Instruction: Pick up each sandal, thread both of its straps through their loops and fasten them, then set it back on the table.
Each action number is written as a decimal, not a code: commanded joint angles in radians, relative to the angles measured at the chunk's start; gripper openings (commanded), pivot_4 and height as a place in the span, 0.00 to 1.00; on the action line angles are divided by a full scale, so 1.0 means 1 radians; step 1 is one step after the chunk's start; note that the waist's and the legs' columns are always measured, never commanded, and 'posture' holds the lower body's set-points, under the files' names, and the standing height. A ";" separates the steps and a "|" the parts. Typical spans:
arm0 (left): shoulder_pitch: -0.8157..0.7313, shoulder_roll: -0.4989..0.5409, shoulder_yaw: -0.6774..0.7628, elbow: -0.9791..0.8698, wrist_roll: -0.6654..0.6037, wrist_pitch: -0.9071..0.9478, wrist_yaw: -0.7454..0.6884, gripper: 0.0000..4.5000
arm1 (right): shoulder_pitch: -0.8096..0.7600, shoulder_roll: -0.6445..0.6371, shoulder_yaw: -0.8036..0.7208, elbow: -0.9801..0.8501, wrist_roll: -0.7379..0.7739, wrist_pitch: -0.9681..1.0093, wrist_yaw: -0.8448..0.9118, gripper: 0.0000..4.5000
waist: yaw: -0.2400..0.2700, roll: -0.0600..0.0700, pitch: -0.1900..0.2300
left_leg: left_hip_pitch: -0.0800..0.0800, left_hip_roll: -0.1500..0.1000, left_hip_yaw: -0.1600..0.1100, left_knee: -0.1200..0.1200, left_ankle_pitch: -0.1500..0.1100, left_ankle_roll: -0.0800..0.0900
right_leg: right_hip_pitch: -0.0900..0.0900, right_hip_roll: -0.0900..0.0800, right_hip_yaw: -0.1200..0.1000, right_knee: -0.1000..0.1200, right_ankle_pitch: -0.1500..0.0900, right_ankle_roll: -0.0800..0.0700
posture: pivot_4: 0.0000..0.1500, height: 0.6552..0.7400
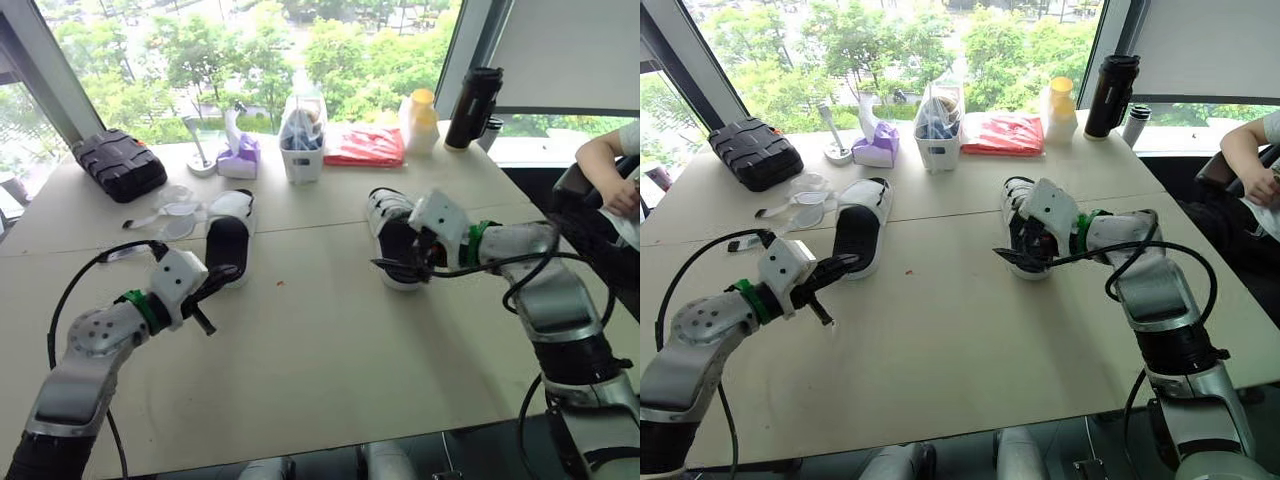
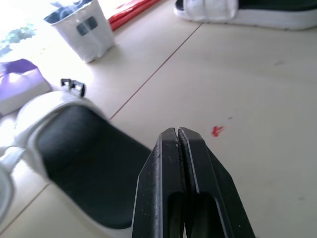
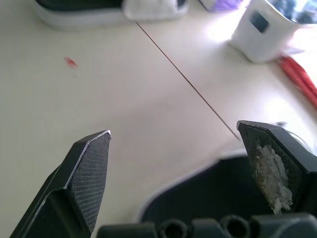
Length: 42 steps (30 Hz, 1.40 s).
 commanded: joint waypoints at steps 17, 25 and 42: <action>-0.562 -0.047 -0.317 0.620 0.522 -0.232 0.227 0.99 | -0.042 0.038 0.015 -0.113 0.257 0.205 -0.159 1.00 | 0.029 0.000 0.000 | -0.006 -0.003 -0.001 0.009 -0.001 0.001 | -0.002 -0.002 -0.001 0.001 0.001 0.001 | 1.00 1.00; -0.838 -0.157 -0.432 1.195 0.664 -0.418 0.430 0.99 | -0.011 0.020 0.054 -0.139 0.256 0.189 -0.206 1.00 | 0.028 -0.002 0.000 | -0.007 -0.004 -0.001 0.010 -0.001 0.001 | -0.002 -0.002 -0.002 0.002 0.002 0.002 | 1.00 1.00; -0.946 -0.228 -0.482 1.535 0.732 -0.498 0.565 0.12 | 0.013 0.004 0.080 -0.154 0.248 0.172 -0.246 1.00 | 0.026 -0.002 -0.001 | -0.006 -0.004 0.000 0.012 -0.002 0.003 | -0.002 -0.002 -0.001 0.004 0.002 0.004 | 1.00 1.00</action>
